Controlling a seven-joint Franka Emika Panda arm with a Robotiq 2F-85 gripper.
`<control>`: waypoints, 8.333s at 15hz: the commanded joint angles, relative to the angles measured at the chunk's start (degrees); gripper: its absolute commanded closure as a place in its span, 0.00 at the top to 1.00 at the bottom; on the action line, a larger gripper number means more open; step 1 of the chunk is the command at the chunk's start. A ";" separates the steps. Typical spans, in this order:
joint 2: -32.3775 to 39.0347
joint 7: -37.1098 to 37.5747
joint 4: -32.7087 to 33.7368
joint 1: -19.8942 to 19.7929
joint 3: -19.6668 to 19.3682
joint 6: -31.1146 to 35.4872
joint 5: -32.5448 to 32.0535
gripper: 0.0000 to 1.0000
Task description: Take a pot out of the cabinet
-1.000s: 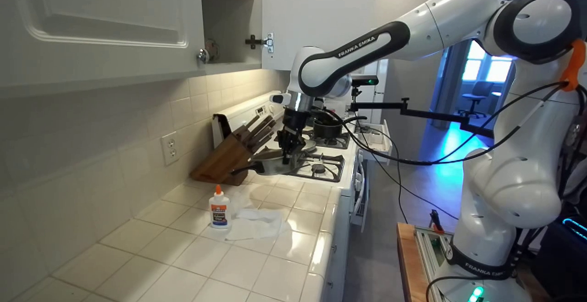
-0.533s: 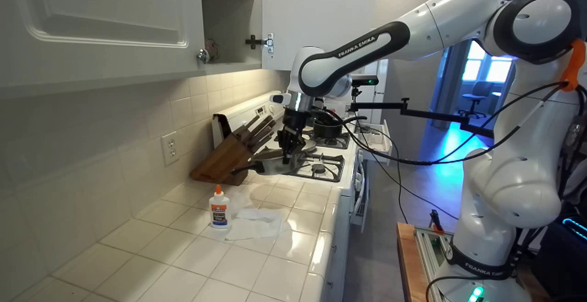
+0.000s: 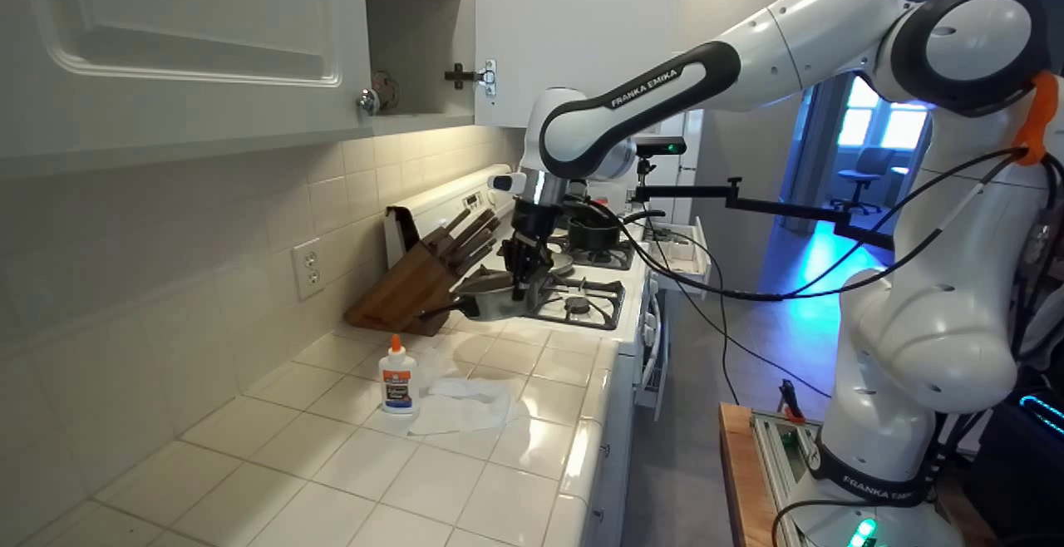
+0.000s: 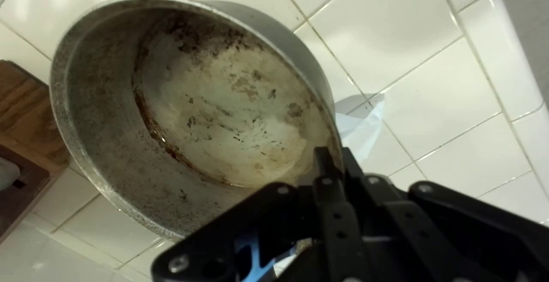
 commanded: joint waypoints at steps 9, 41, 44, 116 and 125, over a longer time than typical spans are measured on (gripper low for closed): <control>2.18 10.21 -0.08 -0.62 2.21 5.27 3.49 0.02; 12.90 27.63 -0.52 -3.31 5.59 16.24 1.93 0.02; 13.34 28.10 -0.38 -3.46 5.78 16.33 1.52 0.02; 11.23 58.40 3.43 -0.48 7.03 4.39 -13.44 1.00; 2.40 63.21 -1.71 -0.13 7.24 4.28 -12.18 1.00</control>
